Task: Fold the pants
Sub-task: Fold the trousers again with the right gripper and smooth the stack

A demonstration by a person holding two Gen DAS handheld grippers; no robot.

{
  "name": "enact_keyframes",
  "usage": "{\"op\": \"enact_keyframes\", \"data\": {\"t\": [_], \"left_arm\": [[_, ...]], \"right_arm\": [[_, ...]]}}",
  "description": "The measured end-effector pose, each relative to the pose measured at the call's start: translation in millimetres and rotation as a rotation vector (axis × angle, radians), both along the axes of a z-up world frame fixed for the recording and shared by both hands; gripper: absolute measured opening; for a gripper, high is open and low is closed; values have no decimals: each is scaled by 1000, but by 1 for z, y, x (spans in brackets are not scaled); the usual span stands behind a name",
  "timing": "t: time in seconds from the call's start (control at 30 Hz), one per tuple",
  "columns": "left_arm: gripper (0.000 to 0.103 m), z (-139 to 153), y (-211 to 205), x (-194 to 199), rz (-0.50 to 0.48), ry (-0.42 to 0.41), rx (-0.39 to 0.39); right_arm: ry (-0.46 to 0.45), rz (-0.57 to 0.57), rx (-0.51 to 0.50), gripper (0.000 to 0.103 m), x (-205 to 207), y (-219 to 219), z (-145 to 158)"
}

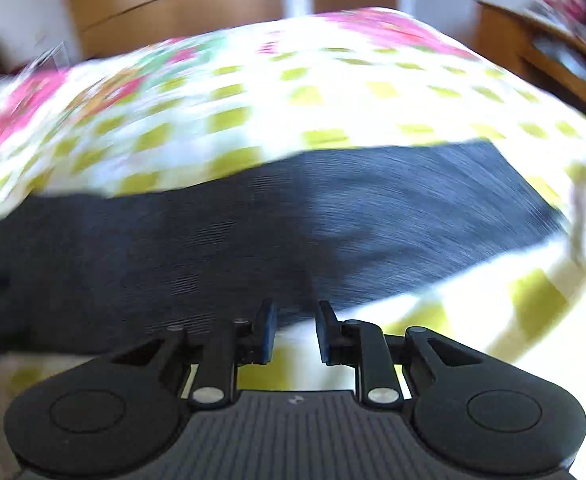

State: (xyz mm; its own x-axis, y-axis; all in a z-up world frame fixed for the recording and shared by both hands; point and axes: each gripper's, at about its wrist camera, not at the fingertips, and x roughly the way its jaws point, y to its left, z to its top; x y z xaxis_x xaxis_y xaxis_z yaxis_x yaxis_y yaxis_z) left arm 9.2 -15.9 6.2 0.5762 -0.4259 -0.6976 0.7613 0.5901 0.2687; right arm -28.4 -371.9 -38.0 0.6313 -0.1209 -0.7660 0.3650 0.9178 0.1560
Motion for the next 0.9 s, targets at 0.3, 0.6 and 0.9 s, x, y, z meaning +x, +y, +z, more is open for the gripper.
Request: {"op": "enact_keyframes", "data": {"t": [0.3, 0.6, 0.9], "left_arm": [[59, -21, -111, -11, -176, 27, 46], [62, -28, -142, -12, -203, 38, 86], [62, -26, -162, -11, -223, 37, 75]], "right_arm": [[-112, -58, 273, 36, -17, -53, -1], [-200, -99, 446, 36, -25, -81, -9], [-267, -122, 493, 20, -37, -84, -1]]}}
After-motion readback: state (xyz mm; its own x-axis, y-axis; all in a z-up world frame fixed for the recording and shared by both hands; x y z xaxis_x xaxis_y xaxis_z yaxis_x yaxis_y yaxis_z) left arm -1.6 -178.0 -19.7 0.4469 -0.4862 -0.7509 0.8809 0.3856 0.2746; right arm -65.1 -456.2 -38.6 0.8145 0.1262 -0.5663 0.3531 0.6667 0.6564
